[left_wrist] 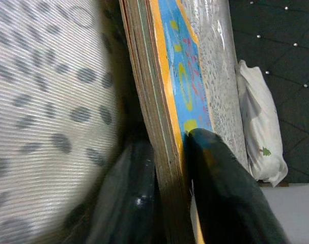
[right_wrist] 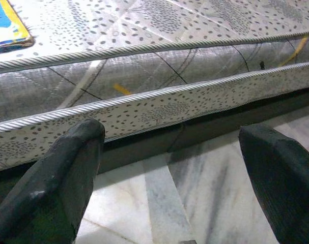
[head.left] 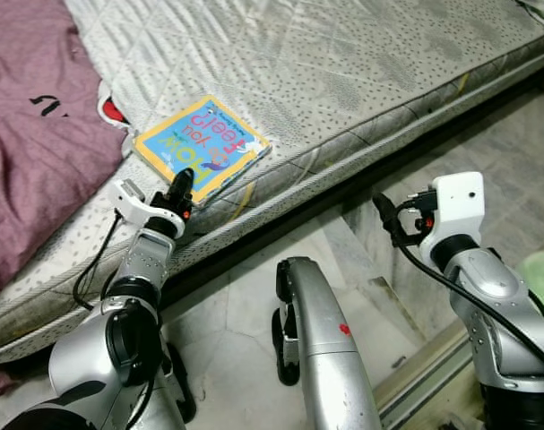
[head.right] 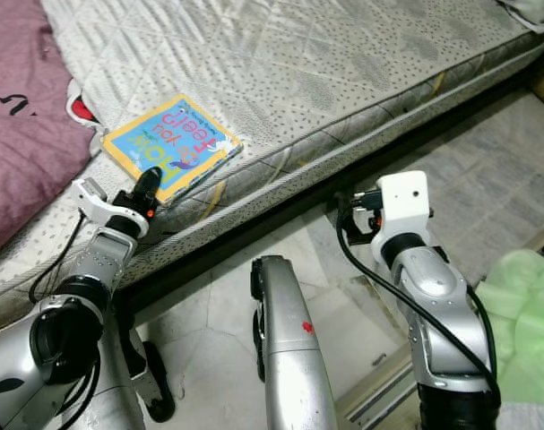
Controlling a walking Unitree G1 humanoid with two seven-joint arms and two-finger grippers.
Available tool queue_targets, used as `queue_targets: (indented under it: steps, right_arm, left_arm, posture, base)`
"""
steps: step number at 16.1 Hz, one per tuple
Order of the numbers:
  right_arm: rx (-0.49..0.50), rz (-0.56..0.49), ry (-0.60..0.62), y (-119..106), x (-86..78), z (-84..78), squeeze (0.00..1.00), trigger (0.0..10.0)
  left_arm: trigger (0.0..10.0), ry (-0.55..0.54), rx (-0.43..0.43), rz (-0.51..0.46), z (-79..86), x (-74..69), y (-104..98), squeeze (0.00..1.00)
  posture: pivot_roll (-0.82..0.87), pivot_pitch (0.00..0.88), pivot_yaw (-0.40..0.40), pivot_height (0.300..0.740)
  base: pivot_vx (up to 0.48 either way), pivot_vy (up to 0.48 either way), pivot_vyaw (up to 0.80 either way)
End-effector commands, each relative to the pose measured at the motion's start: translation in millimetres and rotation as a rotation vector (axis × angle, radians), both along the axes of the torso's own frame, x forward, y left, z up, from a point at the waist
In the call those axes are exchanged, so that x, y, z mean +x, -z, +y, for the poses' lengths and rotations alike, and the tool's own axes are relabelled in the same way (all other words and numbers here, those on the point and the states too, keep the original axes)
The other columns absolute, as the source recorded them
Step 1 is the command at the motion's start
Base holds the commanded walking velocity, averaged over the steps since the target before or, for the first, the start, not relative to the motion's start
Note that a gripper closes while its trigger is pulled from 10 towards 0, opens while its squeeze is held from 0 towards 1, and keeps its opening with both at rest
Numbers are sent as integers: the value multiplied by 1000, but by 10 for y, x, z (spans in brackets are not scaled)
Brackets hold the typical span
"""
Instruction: Clean up the room
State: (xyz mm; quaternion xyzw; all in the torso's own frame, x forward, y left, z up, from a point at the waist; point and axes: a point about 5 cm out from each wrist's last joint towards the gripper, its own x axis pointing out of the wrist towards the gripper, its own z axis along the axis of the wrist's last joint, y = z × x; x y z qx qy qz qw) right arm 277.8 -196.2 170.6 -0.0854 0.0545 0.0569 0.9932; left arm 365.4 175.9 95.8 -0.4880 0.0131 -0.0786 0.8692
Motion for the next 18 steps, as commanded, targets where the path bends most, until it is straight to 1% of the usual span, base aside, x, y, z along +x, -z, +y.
queue_targets:
  steps: [1, 2, 6, 8, 10, 11, 12, 13, 14, 15, 16, 17, 18]
  right_arm:
    - [-2, 9, 6, 37, 8, -11, 0, 10000]
    - [-1, 6, 5, 35, 14, -7, 0, 10000]
    - [18, -27, -3, 17, 136, 48, 0, 10000]
    - [38, -40, -9, 30, 216, 111, 0, 10000]
    - [75, -52, -26, 57, 308, 236, 0, 10000]
    - [116, -58, -43, 96, 377, 366, 0, 10000]
    - [137, -56, -52, 124, 420, 444, 0, 10000]
    - [179, -46, -70, 169, 450, 572, 0, 10000]
    - [211, -32, -86, 205, 466, 661, 0, 10000]
    - [240, -15, -101, 250, 486, 741, 0, 10000]
    - [310, 57, -146, 397, 487, 936, 0, 10000]
    - [340, 88, -180, 475, 468, 1046, 0, 10000]
    - [355, 91, -198, 499, 458, 1097, 0, 10000]
  left_arm:
    - [0, 13, -5, 20, -44, -13, 41, 0]
    - [0, 5, -1, 19, -30, -11, 36, 0]
    - [0, -63, 36, 9, 120, 17, -35, 0]
    - [0, -88, 67, -2, 177, 43, -95, 0]
    - [0, -108, 159, -43, 242, 82, -211, 0]
    - [0, -101, 266, -141, 261, 105, -358, 0]
    - [0, -98, 307, -181, 287, 102, -411, 0]
    - [0, -126, 341, -223, 378, 56, -462, 0]
    - [0, -144, 390, -245, 439, 12, -489, 0]
    - [0, -164, 415, -255, 492, -25, -508, 0]
    - [0, -210, 508, -292, 589, -174, -549, 0]
    - [0, -244, 546, -287, 623, -300, -524, 0]
    - [0, -250, 573, -285, 625, -372, -501, 0]
  posture:
    - [-385, 281, -111, 527]
    - [-385, 281, -111, 527]
    - [-352, 231, -97, 527]
    - [-318, 206, -85, 527]
    - [-252, 168, -72, 527]
    - [-209, 150, -64, 527]
    - [-174, 131, -59, 527]
    - [-145, 115, -55, 527]
    - [-115, 100, -51, 527]
    - [-77, 77, -46, 527]
    - [-29, 39, -37, 527]
    - [-12, 20, -27, 527]
    - [-4, 9, -21, 527]
  base:
    - [0, 0, 0]
    - [0, 0, 0]
    - [0, 0, 0]
    - [0, 0, 0]
    - [0, 0, 0]
    - [0, 0, 0]
    - [0, 0, 0]
    - [0, 0, 0]
    - [0, 0, 0]
    - [0, 0, 0]
    - [0, 0, 0]
    - [0, 0, 0]
    - [0, 0, 0]
